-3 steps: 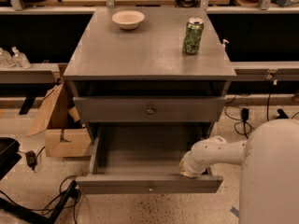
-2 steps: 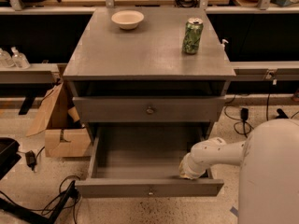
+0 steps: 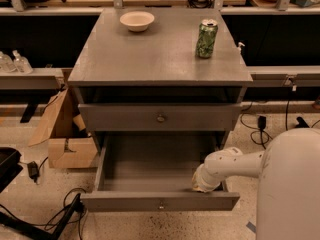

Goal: Open middle drawer

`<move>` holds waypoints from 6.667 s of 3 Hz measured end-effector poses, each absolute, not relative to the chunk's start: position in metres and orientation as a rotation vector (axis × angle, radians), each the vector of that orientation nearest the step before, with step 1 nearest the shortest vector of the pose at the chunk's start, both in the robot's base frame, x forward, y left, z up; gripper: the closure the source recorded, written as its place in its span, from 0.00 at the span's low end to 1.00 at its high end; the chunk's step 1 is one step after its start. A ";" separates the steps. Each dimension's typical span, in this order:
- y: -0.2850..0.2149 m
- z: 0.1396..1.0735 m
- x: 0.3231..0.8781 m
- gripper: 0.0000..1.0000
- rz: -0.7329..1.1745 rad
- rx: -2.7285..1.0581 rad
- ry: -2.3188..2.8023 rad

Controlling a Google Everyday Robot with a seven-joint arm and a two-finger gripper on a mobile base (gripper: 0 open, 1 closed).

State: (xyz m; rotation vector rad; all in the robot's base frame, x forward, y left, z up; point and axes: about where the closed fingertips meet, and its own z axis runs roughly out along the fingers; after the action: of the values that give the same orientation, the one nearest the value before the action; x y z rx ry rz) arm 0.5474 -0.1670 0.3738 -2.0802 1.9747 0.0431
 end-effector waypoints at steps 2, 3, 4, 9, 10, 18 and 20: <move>-0.167 0.374 0.548 0.52 0.043 -2.080 1.975; -0.167 0.374 0.548 0.30 0.043 -2.080 1.975; -0.167 0.374 0.550 0.07 0.043 -2.080 1.975; -0.165 0.371 0.552 0.63 0.050 -2.084 1.975; -0.169 0.409 0.567 0.94 0.006 -2.129 1.966; -0.287 0.779 0.536 0.28 -0.411 -1.823 1.748; -0.285 0.780 0.536 0.00 -0.411 -1.826 1.745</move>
Offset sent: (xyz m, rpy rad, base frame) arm 0.0002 0.0000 0.0000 0.0000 0.0000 0.0000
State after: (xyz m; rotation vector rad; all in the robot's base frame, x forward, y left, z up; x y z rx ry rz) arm 0.5357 -0.2850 0.7800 -1.8262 1.7448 -0.4111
